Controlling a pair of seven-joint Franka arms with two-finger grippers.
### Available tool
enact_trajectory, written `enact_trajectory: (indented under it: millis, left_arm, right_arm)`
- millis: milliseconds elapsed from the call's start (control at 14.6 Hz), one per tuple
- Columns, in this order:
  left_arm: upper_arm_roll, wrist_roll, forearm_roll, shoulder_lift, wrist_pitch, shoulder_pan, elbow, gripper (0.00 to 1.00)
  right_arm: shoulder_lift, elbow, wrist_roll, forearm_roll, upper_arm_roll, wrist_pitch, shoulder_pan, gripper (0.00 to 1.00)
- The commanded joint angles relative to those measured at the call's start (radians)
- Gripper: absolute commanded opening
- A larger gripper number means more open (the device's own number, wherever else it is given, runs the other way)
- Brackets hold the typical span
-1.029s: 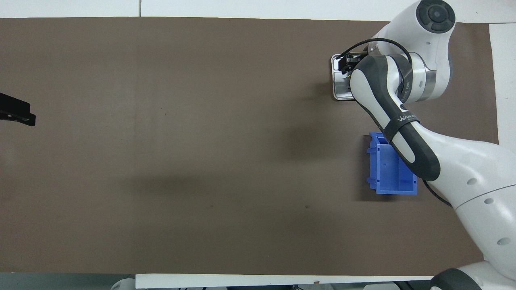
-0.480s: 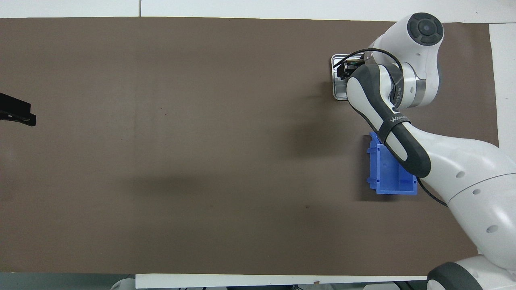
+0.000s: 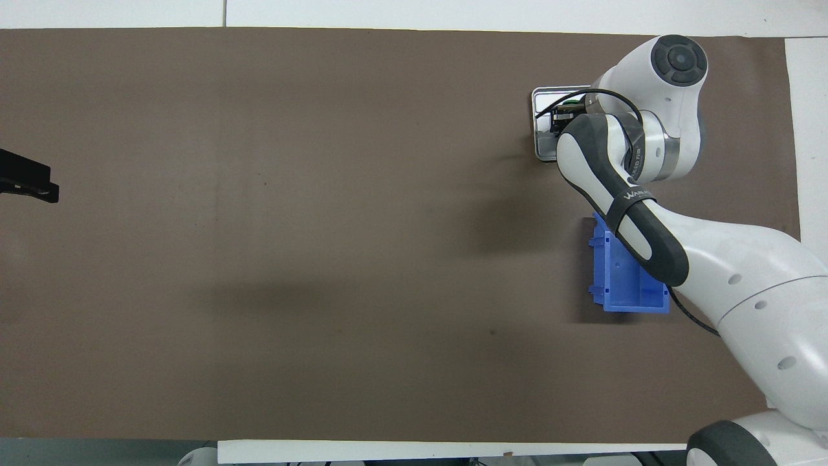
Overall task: Place and press button with both arms
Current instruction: 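Reach the right gripper to the metal tray and grasp a green button, then carry the green button to the table center and release it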
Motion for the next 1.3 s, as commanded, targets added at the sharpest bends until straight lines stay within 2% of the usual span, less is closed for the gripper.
enact_trajectory:
  millis: [0, 69, 275, 412, 686, 892, 1235]
  left_arm:
    - [0.007, -0.016, -0.002, -0.027, 0.012, -0.006, -0.028, 1.00]
    - [0.007, -0.018, -0.002, -0.027, 0.014, -0.006, -0.028, 1.00]
    - [0.007, -0.018, -0.002, -0.027, 0.015, -0.006, -0.026, 1.00]
    - [0.007, -0.012, -0.002, -0.027, 0.012, -0.006, -0.028, 1.00]
    - [0.007, -0.018, -0.002, -0.027, 0.014, -0.006, -0.026, 1.00]
    - [0.007, -0.018, -0.002, -0.027, 0.014, -0.006, -0.026, 1.00]
    - [0.007, 0.000, -0.002, -0.027, 0.014, -0.003, -0.028, 1.00]
  right_arm:
    - [-0.009, 0.020, -0.024, 0.009, 0.012, -0.053, -0.016, 0.08]
    - [-0.007, 0.049, -0.019, 0.009, 0.011, -0.091, -0.010, 0.00]
    - [-0.028, 0.124, 0.011, 0.012, 0.011, -0.209, 0.010, 0.00]
    - [-0.033, 0.187, 0.109, 0.012, 0.011, -0.303, 0.050, 0.00]
    - [-0.048, 0.213, 0.426, 0.004, 0.008, -0.407, 0.198, 0.00]
    - [-0.050, 0.213, 0.722, 0.006, 0.009, -0.409, 0.329, 0.00]
    - [-0.061, 0.199, 1.149, 0.007, 0.012, -0.404, 0.468, 0.00]
